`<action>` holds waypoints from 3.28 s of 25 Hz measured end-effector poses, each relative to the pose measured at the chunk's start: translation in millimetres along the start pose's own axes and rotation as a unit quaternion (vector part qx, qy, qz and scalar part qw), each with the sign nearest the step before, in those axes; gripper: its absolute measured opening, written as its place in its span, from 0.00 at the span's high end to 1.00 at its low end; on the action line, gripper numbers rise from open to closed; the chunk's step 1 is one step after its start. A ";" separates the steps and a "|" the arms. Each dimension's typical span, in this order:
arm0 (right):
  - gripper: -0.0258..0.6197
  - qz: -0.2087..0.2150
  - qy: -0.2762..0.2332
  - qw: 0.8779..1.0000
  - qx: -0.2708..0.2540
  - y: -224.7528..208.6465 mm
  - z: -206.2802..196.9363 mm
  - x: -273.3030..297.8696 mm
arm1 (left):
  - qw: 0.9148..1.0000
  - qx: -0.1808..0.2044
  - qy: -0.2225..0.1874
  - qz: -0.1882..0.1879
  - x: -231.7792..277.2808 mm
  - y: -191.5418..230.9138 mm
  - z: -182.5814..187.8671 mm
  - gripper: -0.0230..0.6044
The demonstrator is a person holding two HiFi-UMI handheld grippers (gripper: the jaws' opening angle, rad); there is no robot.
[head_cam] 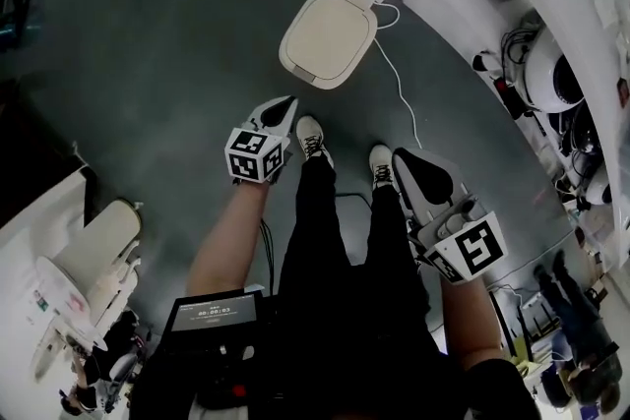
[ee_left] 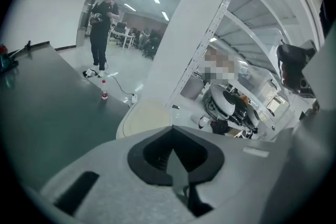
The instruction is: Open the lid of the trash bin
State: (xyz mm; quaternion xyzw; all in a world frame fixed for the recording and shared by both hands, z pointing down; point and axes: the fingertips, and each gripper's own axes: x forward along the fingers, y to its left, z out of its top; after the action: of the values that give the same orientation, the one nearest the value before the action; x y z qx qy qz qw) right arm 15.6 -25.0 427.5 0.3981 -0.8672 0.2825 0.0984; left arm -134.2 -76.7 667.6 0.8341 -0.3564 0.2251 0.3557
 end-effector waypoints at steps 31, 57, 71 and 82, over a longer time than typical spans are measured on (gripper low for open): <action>0.95 0.029 0.035 0.998 0.047 -51.5 -86.2 136.9 | 0.988 -0.141 0.031 0.049 128.3 117.3 -96.4 0.87; 0.95 0.046 0.039 0.996 0.060 -51.1 -111.6 125.8 | 0.947 -0.317 -0.028 0.045 142.2 130.2 -114.9 0.80; 0.95 0.051 0.039 0.996 0.061 -49.6 -117.0 124.5 | 0.946 -0.318 -0.037 0.041 143.1 129.1 -112.1 0.80; 0.95 0.046 0.035 0.997 0.057 -54.8 -115.8 116.6 | 0.948 -0.313 -0.025 0.048 145.2 128.2 -113.8 0.81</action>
State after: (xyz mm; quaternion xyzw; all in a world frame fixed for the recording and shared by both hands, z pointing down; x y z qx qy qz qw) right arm -27.2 -61.8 591.3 0.3527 -0.8630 0.3496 0.0925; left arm -151.3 -117.1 887.9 0.6680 -0.4573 0.0987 0.5786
